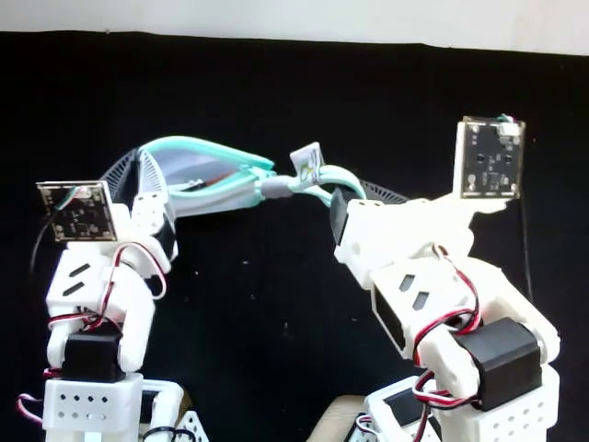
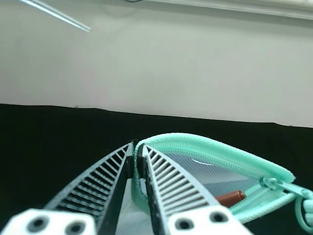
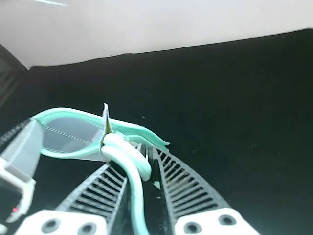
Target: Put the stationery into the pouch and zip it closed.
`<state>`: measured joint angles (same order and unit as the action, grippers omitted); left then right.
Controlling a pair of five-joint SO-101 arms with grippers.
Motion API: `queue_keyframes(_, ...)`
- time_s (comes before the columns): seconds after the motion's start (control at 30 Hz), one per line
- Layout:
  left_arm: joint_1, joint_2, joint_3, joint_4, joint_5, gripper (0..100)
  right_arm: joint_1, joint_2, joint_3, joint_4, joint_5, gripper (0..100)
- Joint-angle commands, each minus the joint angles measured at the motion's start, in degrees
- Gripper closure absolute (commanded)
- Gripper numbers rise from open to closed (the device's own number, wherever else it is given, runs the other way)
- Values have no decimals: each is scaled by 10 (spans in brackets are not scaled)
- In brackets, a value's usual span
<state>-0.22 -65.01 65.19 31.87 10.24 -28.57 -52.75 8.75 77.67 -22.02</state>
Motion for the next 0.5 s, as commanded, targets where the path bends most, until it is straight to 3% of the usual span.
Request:
queue_keyframes(0.0, 45, 50, 9, -12, 6, 993, -4, -8, -22, 0, -1, 993)
queue_keyframes(0.27, 113, 50, 7, -16, 4, 993, 67, -4, -42, 0, 10, 993)
queue_keyframes(0.47, 119, 50, -51, -12, 4, 989, 131, 18, -176, 0, 7, 993)
